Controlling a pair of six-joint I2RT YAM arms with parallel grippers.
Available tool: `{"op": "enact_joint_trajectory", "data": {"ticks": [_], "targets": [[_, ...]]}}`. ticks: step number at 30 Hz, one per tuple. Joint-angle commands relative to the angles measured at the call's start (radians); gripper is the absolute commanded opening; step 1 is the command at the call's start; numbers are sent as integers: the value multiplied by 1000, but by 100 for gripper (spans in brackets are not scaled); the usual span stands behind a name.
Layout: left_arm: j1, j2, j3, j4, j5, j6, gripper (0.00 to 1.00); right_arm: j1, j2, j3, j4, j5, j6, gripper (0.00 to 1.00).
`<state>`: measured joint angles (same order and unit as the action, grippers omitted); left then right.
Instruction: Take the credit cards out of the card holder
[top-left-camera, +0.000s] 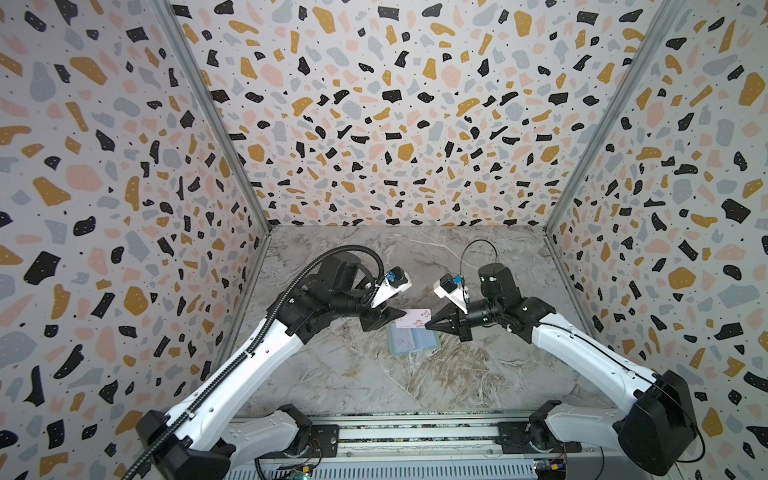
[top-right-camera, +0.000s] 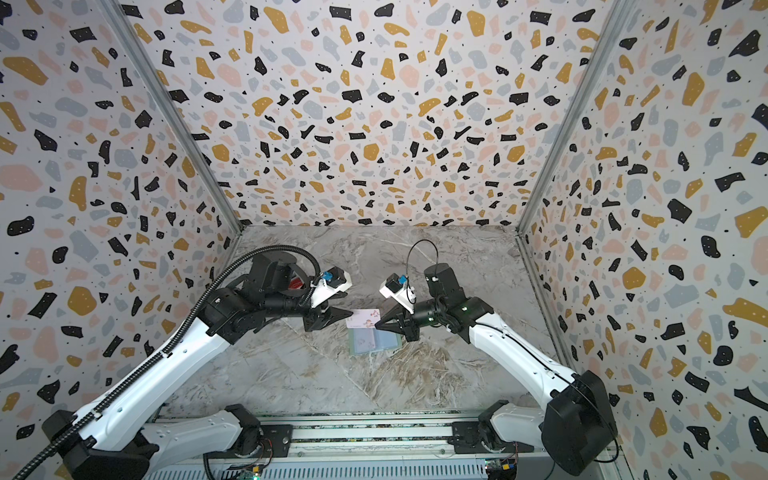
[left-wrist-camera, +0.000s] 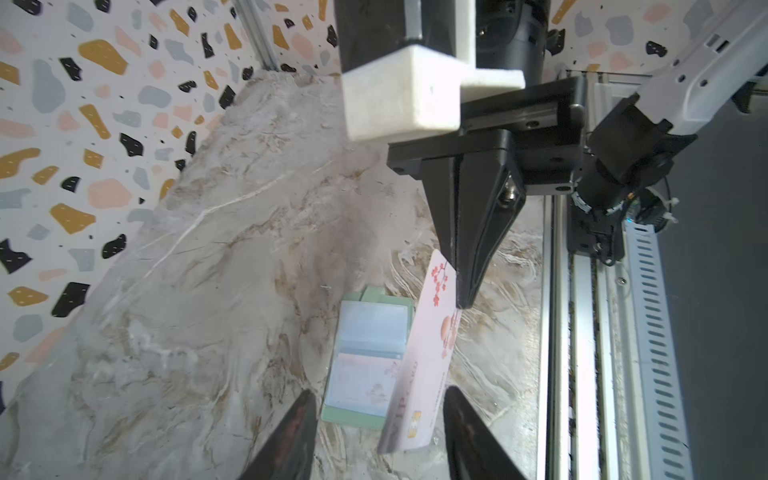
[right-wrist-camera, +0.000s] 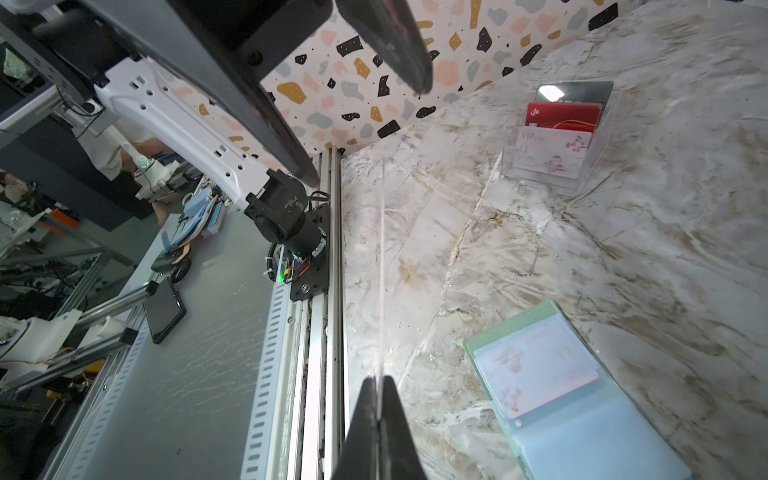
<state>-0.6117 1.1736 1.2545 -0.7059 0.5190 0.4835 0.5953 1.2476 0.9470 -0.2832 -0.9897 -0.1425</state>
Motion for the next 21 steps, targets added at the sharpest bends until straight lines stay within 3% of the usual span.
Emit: {"op": "enact_joint_trajectory", "data": {"ticks": [1, 7, 10, 21], "targets": [[3, 13, 31, -76, 72, 72, 49, 19, 2, 51, -58, 5, -63, 0], [3, 23, 32, -96, 105, 87, 47, 32, 19, 83, -82, 11, -93, 0], [3, 24, 37, -97, 99, 78, 38, 37, 22, 90, -80, 11, -98, 0], [2, 55, 52, -112, 125, 72, 33, 47, 41, 113, -77, 10, -115, 0]]}}
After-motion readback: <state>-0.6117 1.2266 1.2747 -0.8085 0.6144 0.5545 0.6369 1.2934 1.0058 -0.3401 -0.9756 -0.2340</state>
